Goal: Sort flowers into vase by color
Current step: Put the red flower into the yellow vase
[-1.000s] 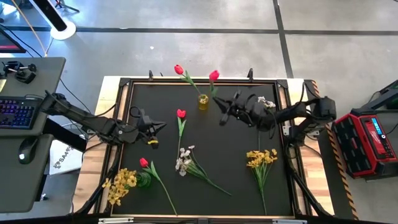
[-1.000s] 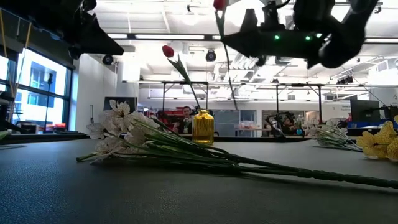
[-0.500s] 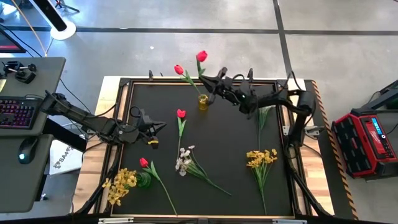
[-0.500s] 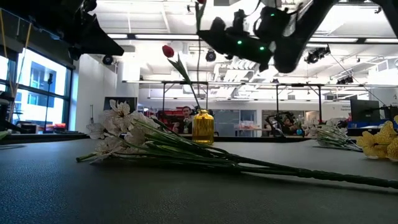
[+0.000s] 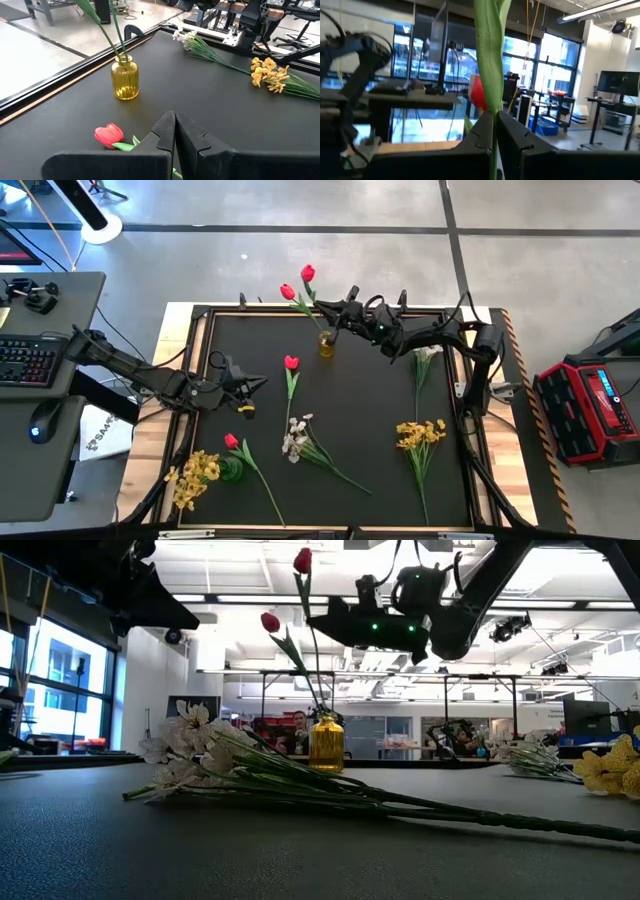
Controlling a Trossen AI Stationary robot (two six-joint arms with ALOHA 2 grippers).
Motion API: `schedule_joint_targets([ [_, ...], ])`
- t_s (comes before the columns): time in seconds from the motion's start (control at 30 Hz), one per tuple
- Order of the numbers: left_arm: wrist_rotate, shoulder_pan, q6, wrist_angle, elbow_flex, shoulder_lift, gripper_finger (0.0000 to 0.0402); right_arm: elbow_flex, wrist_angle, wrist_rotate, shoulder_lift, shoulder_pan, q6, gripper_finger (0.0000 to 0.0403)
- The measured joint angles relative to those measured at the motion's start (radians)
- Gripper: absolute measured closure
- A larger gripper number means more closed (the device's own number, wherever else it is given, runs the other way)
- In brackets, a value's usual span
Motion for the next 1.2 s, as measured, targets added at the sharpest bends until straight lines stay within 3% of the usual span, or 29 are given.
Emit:
schedule_joint_targets([
  [0.27, 0.000, 0.000, 0.001, 0.000, 0.000, 0.000, 0.0401, 0.000, -0.004, 0.019, 0.000, 0.000, -0.018, 0.0403],
  [0.73, 0.000, 0.000, 0.001, 0.000, 0.000, 0.000, 0.0401, -0.001, -0.180, 0.125, 0.000, 0.000, -0.008, 0.0390],
  [1.03, 0.008, 0.000, 0.001, 0.000, 0.000, 0.000, 0.0402, -0.001, -0.291, 0.153, -0.008, 0.001, -0.004, 0.0296],
  [1.2, 0.008, 0.000, 0.000, 0.000, 0.000, 0.000, 0.0401, -0.001, -0.438, 0.153, -0.060, 0.001, 0.042, 0.0242],
])
